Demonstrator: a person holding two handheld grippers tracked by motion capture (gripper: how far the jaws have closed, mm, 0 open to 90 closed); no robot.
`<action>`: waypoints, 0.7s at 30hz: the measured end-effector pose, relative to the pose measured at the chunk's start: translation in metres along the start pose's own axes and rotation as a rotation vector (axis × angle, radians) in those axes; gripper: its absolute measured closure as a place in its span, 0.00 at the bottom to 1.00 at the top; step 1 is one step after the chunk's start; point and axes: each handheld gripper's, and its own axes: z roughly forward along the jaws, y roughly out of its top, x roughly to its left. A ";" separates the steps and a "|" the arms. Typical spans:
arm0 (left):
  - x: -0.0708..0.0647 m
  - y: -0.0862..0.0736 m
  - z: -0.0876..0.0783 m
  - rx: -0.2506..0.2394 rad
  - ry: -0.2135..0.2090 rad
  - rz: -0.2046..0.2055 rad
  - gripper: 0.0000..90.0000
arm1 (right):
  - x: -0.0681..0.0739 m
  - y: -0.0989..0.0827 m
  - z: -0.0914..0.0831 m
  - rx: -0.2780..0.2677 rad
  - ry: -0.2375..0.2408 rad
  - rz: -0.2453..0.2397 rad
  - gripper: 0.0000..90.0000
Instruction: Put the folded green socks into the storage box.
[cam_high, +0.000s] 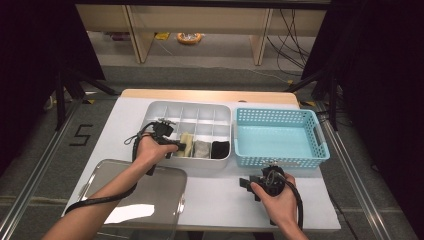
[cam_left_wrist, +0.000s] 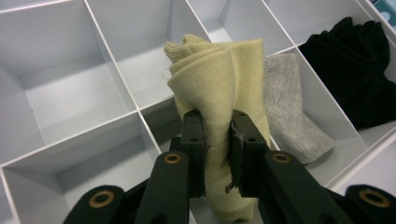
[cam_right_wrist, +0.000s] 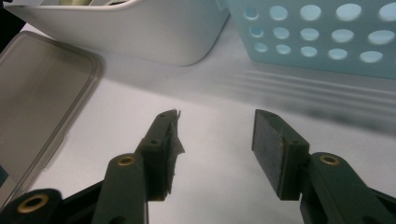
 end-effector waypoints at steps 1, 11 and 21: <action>0.000 0.000 0.001 -0.004 0.001 -0.003 0.86 | 0.001 0.000 -0.001 0.019 -0.004 0.026 0.57; 0.000 0.003 0.004 0.052 0.002 0.012 0.86 | -0.003 0.001 0.000 0.018 -0.015 -0.017 0.57; 0.003 0.004 0.005 0.106 -0.003 0.032 0.86 | -0.002 0.001 -0.001 0.039 -0.016 0.011 0.56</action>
